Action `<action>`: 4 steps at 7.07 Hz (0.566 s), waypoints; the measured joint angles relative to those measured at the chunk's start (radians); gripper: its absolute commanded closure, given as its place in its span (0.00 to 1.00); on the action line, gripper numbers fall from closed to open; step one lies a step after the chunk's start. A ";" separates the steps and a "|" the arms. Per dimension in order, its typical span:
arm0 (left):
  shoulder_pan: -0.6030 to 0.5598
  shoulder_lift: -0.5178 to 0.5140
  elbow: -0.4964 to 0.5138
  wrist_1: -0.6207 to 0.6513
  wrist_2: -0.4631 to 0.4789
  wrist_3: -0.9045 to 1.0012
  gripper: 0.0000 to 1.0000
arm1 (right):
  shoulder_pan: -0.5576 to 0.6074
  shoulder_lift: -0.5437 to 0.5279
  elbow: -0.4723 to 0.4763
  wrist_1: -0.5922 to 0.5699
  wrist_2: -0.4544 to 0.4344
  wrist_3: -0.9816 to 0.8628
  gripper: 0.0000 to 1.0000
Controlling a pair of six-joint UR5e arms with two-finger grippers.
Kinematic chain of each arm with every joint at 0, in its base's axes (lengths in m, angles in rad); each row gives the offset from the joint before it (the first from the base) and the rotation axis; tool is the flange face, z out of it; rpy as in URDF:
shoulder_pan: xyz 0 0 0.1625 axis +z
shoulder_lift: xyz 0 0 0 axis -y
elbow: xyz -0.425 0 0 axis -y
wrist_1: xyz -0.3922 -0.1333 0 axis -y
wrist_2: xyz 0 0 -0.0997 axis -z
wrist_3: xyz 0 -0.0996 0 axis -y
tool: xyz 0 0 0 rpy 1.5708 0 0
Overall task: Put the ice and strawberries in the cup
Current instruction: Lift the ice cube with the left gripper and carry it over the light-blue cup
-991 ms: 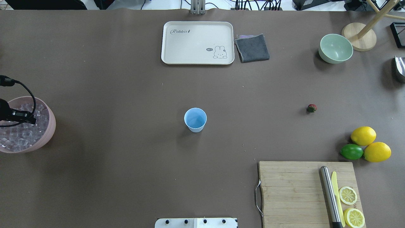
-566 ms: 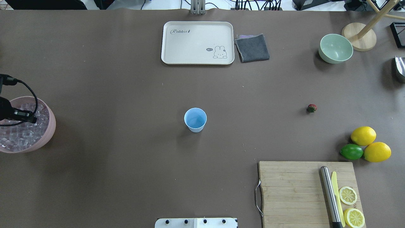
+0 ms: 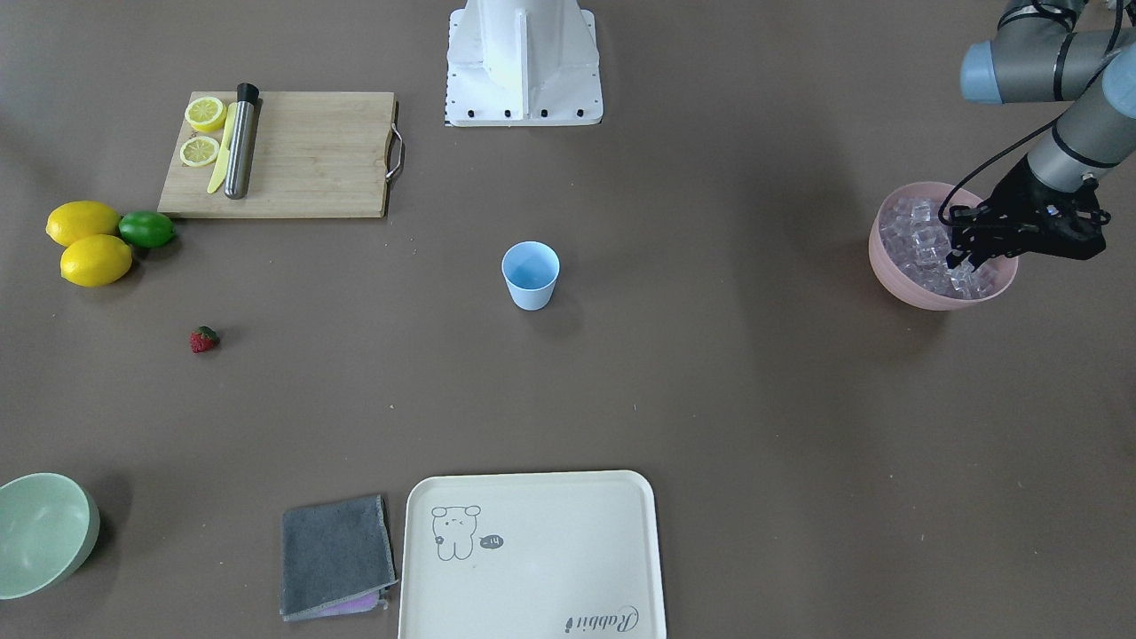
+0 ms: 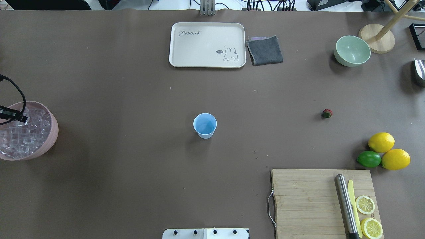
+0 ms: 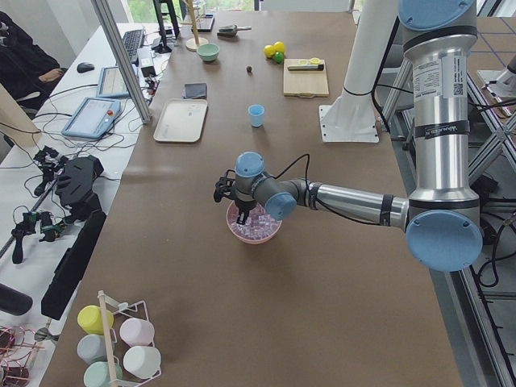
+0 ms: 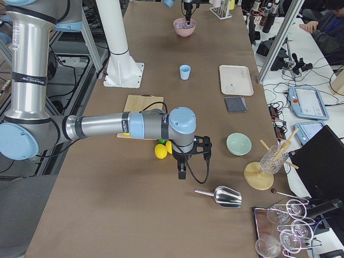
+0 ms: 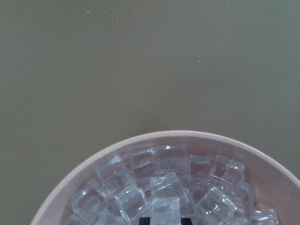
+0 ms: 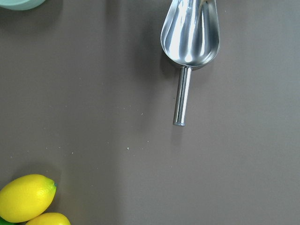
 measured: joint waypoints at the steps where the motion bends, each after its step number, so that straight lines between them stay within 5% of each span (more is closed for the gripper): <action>1: -0.057 0.002 -0.008 0.002 -0.062 0.042 1.00 | 0.000 0.000 0.001 0.000 0.000 0.000 0.00; 4: -0.218 0.041 -0.122 0.171 -0.159 0.279 1.00 | 0.000 -0.001 0.001 0.001 0.001 -0.001 0.00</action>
